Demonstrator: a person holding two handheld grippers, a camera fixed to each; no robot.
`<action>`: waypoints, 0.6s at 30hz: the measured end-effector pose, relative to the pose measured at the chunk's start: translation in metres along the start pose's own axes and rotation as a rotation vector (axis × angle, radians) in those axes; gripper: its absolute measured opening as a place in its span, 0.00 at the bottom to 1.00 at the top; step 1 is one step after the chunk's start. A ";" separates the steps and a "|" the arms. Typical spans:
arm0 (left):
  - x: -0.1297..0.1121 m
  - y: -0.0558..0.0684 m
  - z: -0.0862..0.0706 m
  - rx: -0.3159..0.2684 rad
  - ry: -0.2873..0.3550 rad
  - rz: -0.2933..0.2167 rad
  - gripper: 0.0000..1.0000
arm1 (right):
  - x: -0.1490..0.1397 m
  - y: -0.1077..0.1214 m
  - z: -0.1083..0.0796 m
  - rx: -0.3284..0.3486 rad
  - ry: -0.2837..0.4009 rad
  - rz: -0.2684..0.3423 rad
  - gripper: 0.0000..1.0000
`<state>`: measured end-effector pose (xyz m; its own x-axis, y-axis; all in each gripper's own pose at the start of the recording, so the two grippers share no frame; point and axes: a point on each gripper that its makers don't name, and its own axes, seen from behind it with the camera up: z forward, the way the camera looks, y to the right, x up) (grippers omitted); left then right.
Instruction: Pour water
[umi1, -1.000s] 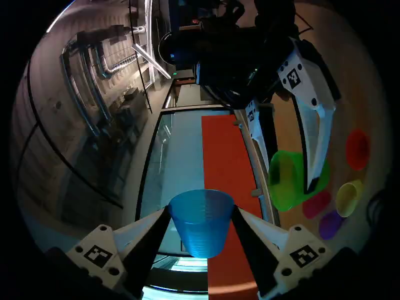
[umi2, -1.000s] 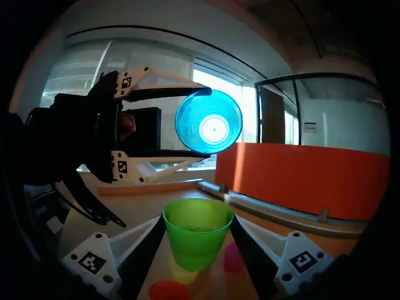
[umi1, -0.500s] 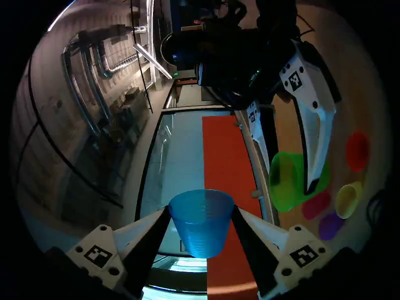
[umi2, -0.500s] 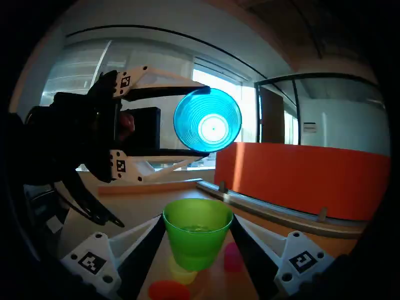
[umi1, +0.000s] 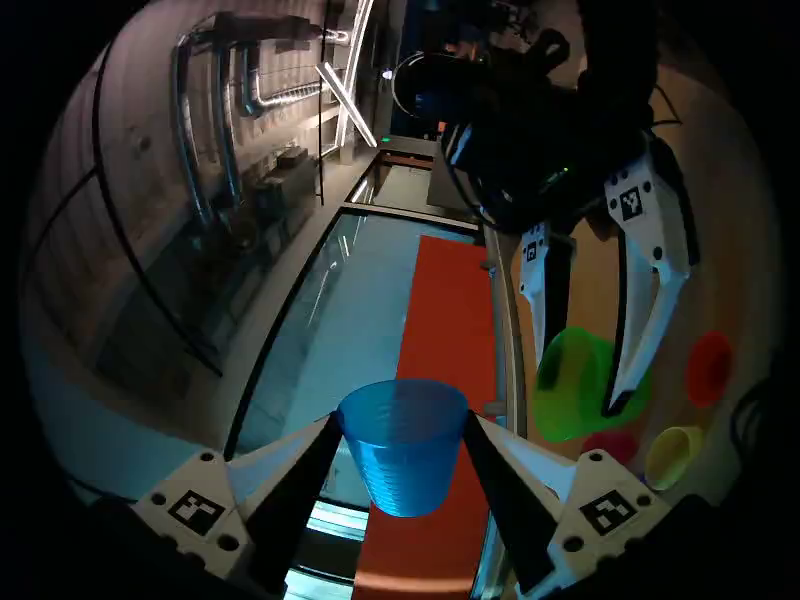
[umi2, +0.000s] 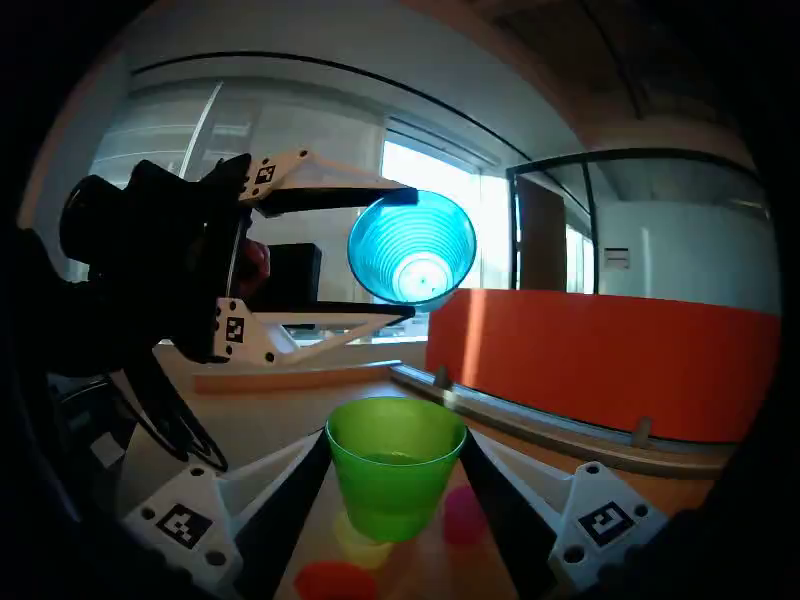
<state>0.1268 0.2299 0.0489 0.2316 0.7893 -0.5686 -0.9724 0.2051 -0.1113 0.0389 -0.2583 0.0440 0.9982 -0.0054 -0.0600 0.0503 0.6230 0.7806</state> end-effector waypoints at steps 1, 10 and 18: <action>0.000 -0.001 0.000 0.004 -0.001 -0.023 0.87 | 0.000 0.000 -0.001 -0.001 0.000 0.000 0.92; -0.005 -0.011 -0.001 0.030 0.009 -0.254 0.88 | 0.008 0.000 -0.004 -0.004 0.007 -0.003 0.92; -0.013 -0.014 -0.002 0.054 0.001 -0.383 0.88 | 0.013 0.001 -0.008 -0.011 0.014 -0.009 0.92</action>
<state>0.1376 0.2158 0.0562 0.5773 0.6494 -0.4950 -0.8128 0.5148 -0.2726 0.0520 -0.2515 0.0396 0.9971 -0.0004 -0.0757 0.0589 0.6318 0.7729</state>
